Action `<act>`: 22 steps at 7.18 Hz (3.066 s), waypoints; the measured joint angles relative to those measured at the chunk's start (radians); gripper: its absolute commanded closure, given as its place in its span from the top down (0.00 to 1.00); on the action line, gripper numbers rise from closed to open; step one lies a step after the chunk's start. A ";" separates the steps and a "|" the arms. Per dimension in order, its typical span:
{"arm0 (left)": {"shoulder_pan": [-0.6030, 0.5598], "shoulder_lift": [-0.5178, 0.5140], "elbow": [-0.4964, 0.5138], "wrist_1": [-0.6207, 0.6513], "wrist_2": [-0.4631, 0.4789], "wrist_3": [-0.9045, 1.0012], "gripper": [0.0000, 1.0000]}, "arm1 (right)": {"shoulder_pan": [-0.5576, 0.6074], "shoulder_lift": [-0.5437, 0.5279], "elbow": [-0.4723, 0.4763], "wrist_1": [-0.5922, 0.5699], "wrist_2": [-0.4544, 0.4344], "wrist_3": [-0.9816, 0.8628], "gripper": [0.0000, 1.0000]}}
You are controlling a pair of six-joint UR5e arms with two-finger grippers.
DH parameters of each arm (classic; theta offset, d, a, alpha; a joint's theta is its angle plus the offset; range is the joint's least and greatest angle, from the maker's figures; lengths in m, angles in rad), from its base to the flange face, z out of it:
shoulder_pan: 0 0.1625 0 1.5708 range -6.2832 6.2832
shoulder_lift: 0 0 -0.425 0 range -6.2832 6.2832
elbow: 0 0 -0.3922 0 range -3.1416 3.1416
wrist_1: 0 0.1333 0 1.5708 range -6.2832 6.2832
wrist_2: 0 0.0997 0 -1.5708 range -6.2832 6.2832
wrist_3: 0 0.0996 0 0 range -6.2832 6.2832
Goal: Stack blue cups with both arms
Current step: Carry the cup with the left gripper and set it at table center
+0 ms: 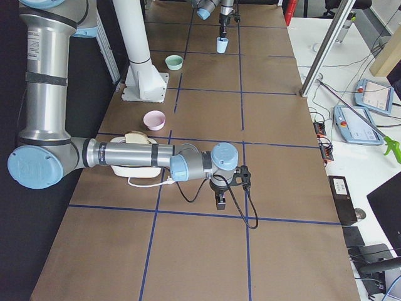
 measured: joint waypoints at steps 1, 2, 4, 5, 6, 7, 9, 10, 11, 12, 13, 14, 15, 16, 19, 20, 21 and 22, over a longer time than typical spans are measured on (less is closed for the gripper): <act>0.075 -0.144 -0.001 0.134 0.076 -0.065 0.00 | -0.006 0.003 0.002 0.000 0.000 0.000 1.00; 0.145 -0.264 0.012 0.231 0.174 -0.095 0.00 | -0.015 0.010 0.002 0.000 0.000 -0.001 1.00; 0.252 -0.412 0.089 0.284 0.345 -0.123 0.00 | -0.027 0.021 0.004 0.000 0.002 0.002 1.00; 0.280 -0.482 0.162 0.286 0.394 -0.144 0.02 | -0.029 0.022 0.005 0.000 0.004 0.002 1.00; 0.300 -0.529 0.216 0.286 0.423 -0.156 0.02 | -0.030 0.023 0.006 0.000 0.004 0.001 1.00; 0.318 -0.551 0.240 0.286 0.454 -0.161 0.02 | -0.032 0.024 0.007 0.000 0.005 0.000 1.00; 0.336 -0.560 0.256 0.277 0.489 -0.162 0.04 | -0.036 0.024 0.006 -0.001 0.005 0.001 1.00; 0.338 -0.560 0.269 0.257 0.493 -0.162 0.04 | -0.038 0.024 0.006 -0.001 0.005 0.002 1.00; 0.339 -0.560 0.284 0.234 0.494 -0.162 0.05 | -0.039 0.024 0.006 -0.001 0.005 0.002 1.00; 0.339 -0.560 0.292 0.217 0.495 -0.162 0.09 | -0.040 0.024 0.006 -0.001 0.006 0.002 1.00; 0.339 -0.560 0.296 0.210 0.495 -0.162 0.53 | -0.042 0.024 0.006 -0.001 0.006 0.003 1.00; 0.339 -0.559 0.298 0.208 0.495 -0.161 0.92 | -0.045 0.024 0.006 -0.001 0.006 0.003 1.00; 0.338 -0.559 0.297 0.209 0.495 -0.159 1.00 | -0.053 0.024 0.005 0.009 0.006 0.005 1.00; 0.335 -0.557 0.288 0.211 0.496 -0.158 1.00 | -0.071 0.023 0.002 0.041 0.007 0.020 1.00; 0.307 -0.504 0.186 0.216 0.495 -0.161 1.00 | -0.198 0.007 0.001 0.270 0.009 0.338 1.00; 0.301 -0.488 0.160 0.216 0.495 -0.161 1.00 | -0.236 -0.008 0.002 0.347 0.006 0.441 1.00; 0.298 -0.482 0.149 0.216 0.495 -0.161 1.00 | -0.256 -0.021 0.002 0.387 0.005 0.487 1.00; 0.296 -0.479 0.141 0.216 0.495 -0.161 1.00 | -0.272 -0.030 0.003 0.403 0.005 0.504 0.99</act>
